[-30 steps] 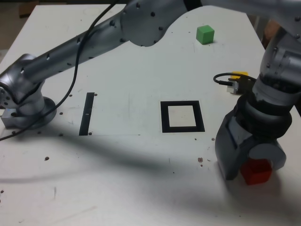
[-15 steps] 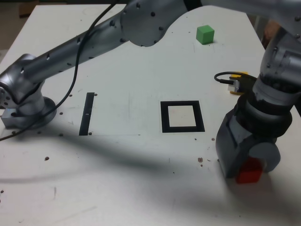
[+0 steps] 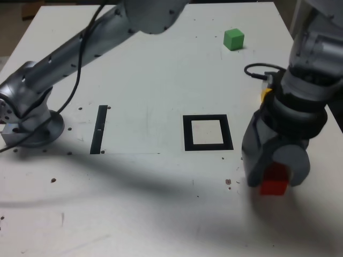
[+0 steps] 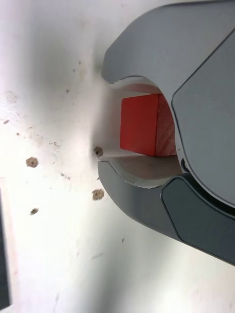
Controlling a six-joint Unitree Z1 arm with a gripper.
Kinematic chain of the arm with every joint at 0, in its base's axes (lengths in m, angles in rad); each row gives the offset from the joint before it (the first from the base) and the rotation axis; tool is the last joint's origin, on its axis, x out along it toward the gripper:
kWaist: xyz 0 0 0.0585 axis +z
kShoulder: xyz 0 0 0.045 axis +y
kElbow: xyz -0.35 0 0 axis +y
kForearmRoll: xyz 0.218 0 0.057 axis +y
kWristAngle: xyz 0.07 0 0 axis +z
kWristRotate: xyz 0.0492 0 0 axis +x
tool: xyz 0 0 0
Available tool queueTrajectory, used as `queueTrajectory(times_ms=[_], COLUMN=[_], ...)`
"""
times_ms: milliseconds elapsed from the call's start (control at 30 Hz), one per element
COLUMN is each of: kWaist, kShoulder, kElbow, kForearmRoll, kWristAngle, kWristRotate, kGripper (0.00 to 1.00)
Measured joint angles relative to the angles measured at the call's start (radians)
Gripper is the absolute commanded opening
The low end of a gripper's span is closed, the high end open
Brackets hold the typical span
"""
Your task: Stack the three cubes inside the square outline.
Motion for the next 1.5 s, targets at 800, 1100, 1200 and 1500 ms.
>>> queueTrajectory(times_ms=[800, 1100, 1200, 1500], kWaist=[0.164, 0.237, 0.247, 0.277], kShoulder=[-0.365, -0.441, -0.454, -0.460], kElbow=[0.566, 0.761, 0.802, 0.892], kForearmRoll=[-0.174, -0.313, -0.356, -0.449], kWristAngle=[0.057, 0.050, 0.050, 0.059], kWristRotate=[0.189, 0.239, 0.245, 0.246], kGripper=[0.33, 0.33, 0.32, 0.31])
